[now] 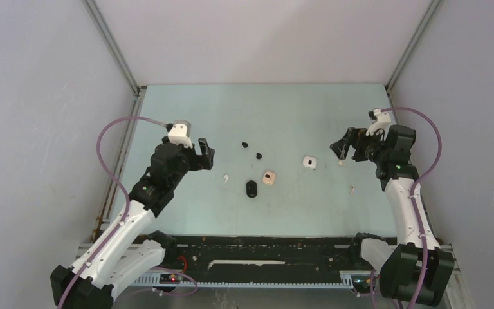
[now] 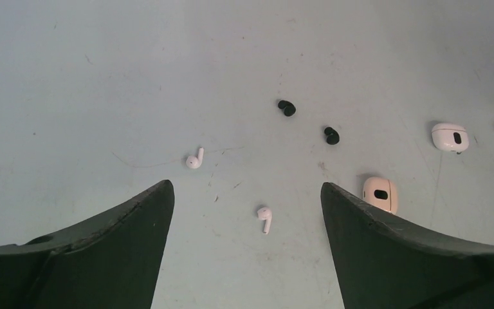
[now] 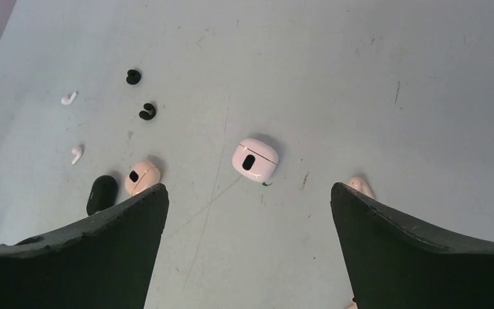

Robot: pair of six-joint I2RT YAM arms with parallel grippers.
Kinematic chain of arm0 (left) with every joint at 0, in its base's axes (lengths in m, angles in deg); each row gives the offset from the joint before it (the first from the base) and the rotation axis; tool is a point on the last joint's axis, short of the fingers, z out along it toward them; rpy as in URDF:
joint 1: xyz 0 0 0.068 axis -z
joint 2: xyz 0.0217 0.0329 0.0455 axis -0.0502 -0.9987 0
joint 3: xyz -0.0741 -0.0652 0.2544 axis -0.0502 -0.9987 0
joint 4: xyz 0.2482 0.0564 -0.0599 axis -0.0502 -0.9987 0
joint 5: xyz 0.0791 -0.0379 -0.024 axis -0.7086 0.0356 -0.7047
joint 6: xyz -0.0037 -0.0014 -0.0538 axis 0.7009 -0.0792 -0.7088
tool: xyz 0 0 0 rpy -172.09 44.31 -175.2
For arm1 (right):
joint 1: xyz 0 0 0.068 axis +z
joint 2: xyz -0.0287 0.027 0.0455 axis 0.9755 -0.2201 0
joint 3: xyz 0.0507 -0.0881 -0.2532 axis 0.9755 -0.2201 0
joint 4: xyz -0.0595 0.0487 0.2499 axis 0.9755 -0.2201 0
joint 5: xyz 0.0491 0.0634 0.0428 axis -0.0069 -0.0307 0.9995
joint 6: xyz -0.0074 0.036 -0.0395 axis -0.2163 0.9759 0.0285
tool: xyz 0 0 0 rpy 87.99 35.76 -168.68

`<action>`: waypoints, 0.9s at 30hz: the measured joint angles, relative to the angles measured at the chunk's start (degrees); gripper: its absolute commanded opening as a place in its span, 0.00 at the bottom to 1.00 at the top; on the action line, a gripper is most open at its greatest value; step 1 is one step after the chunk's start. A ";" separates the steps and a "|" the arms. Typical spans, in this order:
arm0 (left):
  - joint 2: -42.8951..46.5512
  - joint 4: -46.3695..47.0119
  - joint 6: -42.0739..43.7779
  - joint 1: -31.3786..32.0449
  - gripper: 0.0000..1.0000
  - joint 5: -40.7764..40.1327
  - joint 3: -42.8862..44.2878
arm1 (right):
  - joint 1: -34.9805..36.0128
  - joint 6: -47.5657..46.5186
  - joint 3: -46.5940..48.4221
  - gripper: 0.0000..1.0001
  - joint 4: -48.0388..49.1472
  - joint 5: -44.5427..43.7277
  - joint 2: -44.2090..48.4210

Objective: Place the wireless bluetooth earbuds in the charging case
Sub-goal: Pick up the charging case at the center of the board.

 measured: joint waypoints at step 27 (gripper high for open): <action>-5.31 1.79 0.09 0.55 0.83 3.45 -0.76 | 12.07 -21.18 0.46 0.69 -5.77 3.26 -5.79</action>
